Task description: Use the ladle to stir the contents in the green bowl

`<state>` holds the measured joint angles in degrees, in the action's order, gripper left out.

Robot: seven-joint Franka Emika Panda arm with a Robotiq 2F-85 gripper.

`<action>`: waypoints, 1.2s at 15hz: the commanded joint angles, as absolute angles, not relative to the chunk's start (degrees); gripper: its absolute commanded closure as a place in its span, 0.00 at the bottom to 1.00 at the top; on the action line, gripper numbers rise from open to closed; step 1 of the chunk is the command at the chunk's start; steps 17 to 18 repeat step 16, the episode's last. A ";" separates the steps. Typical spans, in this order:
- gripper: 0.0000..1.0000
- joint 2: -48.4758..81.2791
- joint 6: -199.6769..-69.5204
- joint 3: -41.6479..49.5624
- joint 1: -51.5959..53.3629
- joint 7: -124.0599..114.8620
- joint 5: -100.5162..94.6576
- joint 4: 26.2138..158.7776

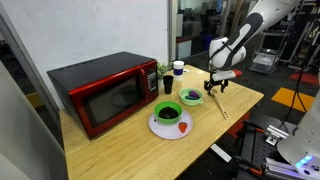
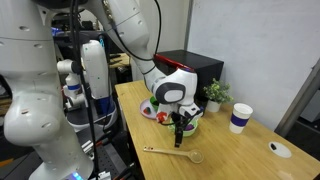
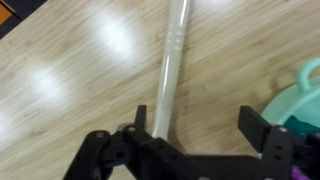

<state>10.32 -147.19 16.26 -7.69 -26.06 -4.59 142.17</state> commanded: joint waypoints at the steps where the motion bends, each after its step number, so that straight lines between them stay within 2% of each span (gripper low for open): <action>1: 0.00 2.17 -135.19 13.15 -8.66 -15.38 0.84 137.90; 13: 0.00 -11.05 -101.85 4.95 -2.07 7.11 6.07 120.06; 14: 0.00 -10.59 -107.08 5.50 -2.93 4.78 6.97 122.15; 18: 0.00 -11.46 -103.59 4.68 -2.09 5.22 6.79 120.84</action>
